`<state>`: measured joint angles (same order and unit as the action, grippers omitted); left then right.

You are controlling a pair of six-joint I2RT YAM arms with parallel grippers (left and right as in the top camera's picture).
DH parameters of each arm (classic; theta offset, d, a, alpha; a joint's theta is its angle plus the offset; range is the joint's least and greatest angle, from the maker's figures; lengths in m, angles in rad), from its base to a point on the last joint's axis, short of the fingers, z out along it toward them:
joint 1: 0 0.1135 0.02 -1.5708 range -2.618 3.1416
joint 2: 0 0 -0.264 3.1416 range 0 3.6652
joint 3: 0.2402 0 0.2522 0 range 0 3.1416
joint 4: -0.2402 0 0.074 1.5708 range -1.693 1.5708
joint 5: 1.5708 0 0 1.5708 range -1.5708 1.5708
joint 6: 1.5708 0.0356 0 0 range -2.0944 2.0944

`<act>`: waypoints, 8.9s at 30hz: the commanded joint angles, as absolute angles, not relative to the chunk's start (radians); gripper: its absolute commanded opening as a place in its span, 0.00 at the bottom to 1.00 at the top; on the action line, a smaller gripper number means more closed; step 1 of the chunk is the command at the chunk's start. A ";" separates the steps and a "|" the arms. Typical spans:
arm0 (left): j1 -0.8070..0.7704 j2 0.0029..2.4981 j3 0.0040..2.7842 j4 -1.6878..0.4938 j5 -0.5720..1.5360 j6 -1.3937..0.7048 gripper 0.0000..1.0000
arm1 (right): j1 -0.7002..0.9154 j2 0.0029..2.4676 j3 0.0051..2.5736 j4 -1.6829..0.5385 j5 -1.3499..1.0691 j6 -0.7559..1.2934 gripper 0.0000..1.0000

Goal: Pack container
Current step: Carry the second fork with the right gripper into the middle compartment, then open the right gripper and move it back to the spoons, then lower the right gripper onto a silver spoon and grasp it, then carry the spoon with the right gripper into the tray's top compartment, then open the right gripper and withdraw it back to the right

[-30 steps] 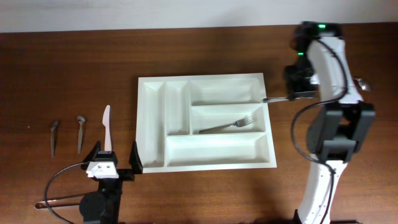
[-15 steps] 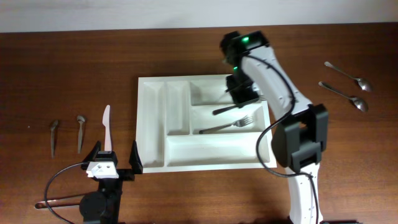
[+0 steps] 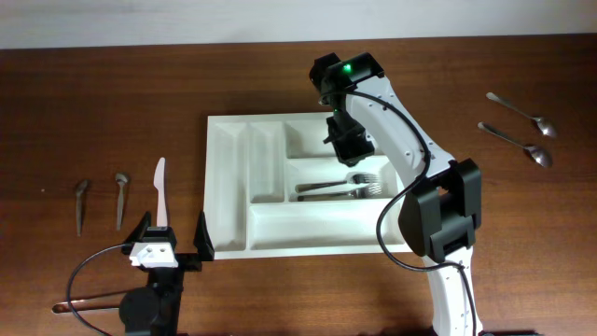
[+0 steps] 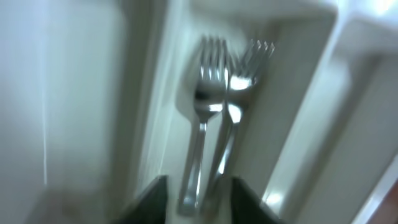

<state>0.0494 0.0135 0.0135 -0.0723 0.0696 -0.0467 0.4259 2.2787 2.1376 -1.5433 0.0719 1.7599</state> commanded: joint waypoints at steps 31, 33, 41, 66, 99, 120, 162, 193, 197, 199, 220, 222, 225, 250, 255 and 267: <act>0.055 0.006 0.009 -0.076 0.059 -0.053 0.99 | -0.318 2.264 2.147 -1.571 0.293 0.953 0.99; 0.055 0.006 0.009 -0.076 0.059 -0.053 0.99 | -0.345 2.263 2.147 -1.523 0.279 0.953 0.99; 0.055 0.006 0.009 -0.076 0.059 -0.053 0.99 | -0.463 2.264 2.147 -1.263 -0.097 0.947 0.99; 0.055 0.006 0.009 -0.076 0.059 -0.053 0.99 | -0.485 2.379 2.147 -1.276 0.052 1.298 0.99; 0.055 0.006 0.009 -0.076 0.059 -0.053 0.99 | -0.512 2.444 2.147 -1.206 0.045 1.454 0.99; 0.055 0.006 0.009 -0.076 0.059 -0.053 0.99 | -0.512 2.466 2.147 -1.217 0.046 1.448 0.99; 0.055 0.006 0.009 -0.076 0.059 -0.053 0.99 | -0.512 2.516 2.147 -1.162 0.038 1.445 0.19; 0.055 0.006 0.009 -0.076 0.059 -0.053 0.99 | -0.219 2.510 2.607 -1.464 -0.151 1.362 0.04; 0.055 0.006 0.009 -0.076 0.059 -0.053 0.99 | -0.099 2.510 2.621 -1.513 -0.156 1.376 0.04; 0.055 0.006 0.009 -0.076 0.059 -0.053 0.99 | -0.043 2.510 2.620 -1.542 -0.158 1.403 0.04; 0.055 0.006 0.009 -0.076 0.059 -0.053 0.99 | 0.288 2.511 2.588 -1.578 -0.046 1.633 0.13; 0.055 0.006 0.009 -0.076 0.059 -0.053 0.99 | 0.287 2.511 2.588 -1.575 -0.044 1.633 0.22; 0.055 0.006 0.009 -0.076 0.059 -0.053 0.99 | 0.279 2.511 2.588 -1.576 -0.043 1.632 0.27; 0.055 0.006 0.009 -0.076 0.059 -0.053 0.99 | -0.286 2.511 2.588 -1.543 0.110 0.846 0.99; 0.055 0.006 0.009 -0.076 0.059 -0.053 0.99 | -0.382 2.511 2.588 -1.506 0.110 0.509 0.99; 0.055 0.006 0.009 -0.076 0.059 -0.053 0.99 | -0.506 2.511 2.588 -1.355 -0.108 0.674 0.99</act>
